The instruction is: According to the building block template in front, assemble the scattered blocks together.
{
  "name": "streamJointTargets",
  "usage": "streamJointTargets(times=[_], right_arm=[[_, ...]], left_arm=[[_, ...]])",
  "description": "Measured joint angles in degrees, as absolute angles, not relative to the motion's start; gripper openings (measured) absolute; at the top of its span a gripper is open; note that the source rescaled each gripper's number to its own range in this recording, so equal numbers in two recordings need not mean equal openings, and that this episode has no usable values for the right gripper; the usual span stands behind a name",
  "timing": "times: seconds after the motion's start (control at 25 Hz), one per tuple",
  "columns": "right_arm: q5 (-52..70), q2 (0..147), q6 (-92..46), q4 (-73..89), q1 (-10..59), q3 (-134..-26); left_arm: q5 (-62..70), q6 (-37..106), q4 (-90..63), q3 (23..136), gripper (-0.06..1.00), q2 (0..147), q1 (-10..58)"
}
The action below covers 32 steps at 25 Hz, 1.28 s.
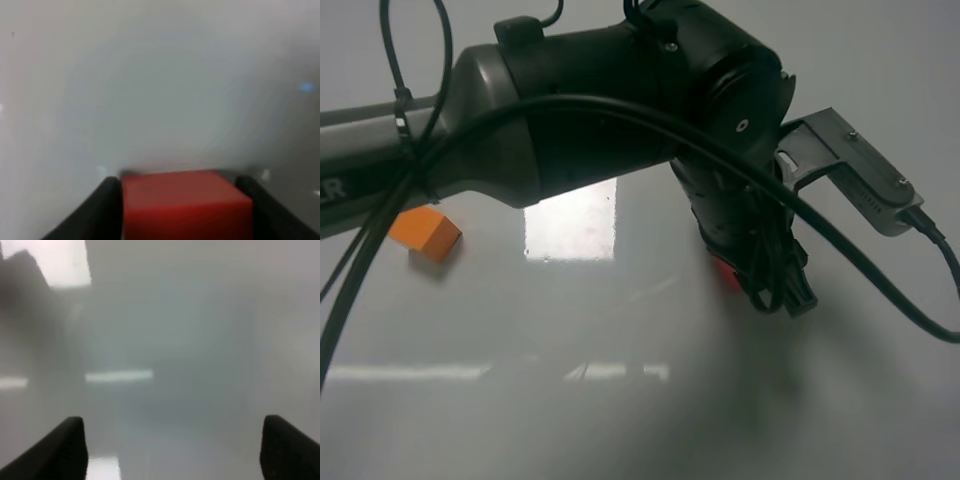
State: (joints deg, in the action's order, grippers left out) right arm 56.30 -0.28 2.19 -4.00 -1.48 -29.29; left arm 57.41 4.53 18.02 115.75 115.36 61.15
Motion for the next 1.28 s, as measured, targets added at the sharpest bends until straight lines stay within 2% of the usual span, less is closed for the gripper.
streamJointTargets(times=[0.24, 0.44, 0.8, 1.04, 1.28], right_arm=[[56.30, -0.28, 2.19, -4.00, -1.48, -29.29], [56.30, -0.28, 2.19, -4.00, -1.48, -29.29], [56.30, -0.28, 2.19, -4.00, -1.48, -29.29], [56.30, -0.28, 2.19, -4.00, -1.48, -29.29], [56.30, -0.28, 2.19, -4.00, -1.48, -29.29]], left_arm=[[58.22, 5.98, 18.81, 115.85, 0.00, 115.36, 61.15], [65.78, 11.93, 19.23, 116.04, 0.00, 114.17, 61.15], [69.63, 15.26, 20.74, 114.33, 0.00, 105.78, 61.15], [69.75, 17.00, 20.97, 99.65, 0.00, 94.04, 60.18], [70.02, 18.05, 21.07, 86.00, 0.00, 80.45, 53.80]])
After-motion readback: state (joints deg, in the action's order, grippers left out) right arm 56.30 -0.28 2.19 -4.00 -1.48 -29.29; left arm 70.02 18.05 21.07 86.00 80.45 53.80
